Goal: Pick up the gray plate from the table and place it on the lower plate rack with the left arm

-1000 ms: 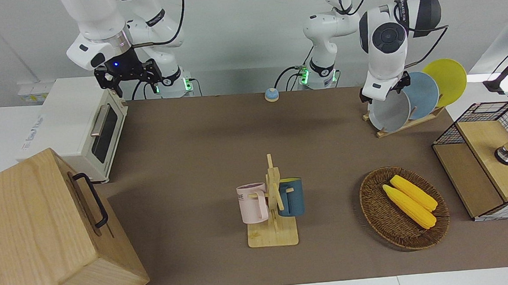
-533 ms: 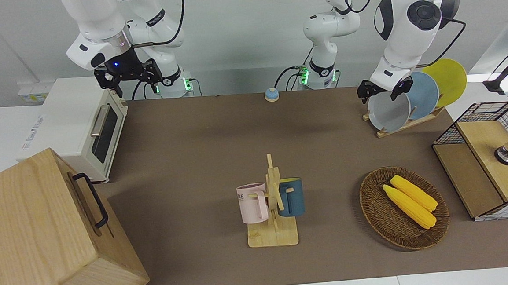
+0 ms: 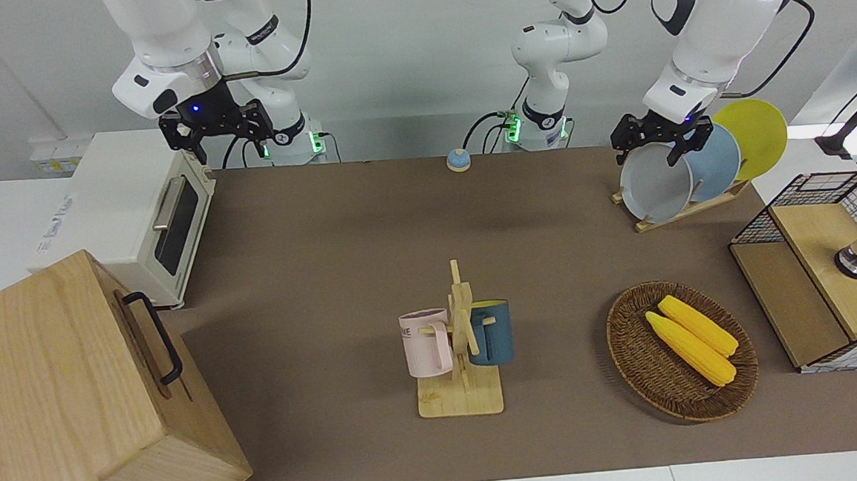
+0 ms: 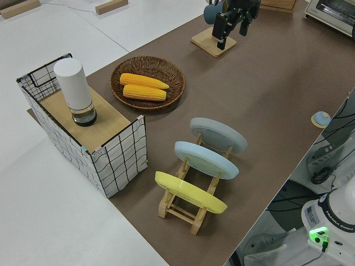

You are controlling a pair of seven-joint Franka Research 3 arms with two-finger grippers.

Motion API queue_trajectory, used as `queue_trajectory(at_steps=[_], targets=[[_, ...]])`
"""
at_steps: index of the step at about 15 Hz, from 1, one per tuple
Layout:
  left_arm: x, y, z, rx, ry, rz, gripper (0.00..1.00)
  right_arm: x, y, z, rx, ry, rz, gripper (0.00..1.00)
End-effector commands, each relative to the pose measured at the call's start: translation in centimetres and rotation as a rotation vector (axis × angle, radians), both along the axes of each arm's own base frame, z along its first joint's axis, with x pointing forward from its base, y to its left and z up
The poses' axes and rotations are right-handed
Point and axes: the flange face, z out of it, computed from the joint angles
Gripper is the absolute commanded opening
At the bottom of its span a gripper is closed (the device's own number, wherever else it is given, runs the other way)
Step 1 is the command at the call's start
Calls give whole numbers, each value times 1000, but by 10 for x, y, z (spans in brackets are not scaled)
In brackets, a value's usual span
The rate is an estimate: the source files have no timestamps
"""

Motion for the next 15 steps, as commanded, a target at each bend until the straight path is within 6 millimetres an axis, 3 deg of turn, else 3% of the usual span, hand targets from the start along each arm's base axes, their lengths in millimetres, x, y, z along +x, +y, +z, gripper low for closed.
queue_trajectory(at_steps=[1, 4, 6, 15], targets=[[-1, -6, 19, -15, -10, -26, 998, -2, -3, 3, -8, 2, -16, 983], [-1, -8, 28, 15, -30, -35, 998, -2, -3, 4, -8, 1, -16, 983], [-1, -16, 29, 47, -32, -55, 998, -2, -2, 4, -9, 1, -16, 983], [-1, -13, 28, 86, -31, -53, 998, -2, -2, 4, -9, 1, -16, 983]])
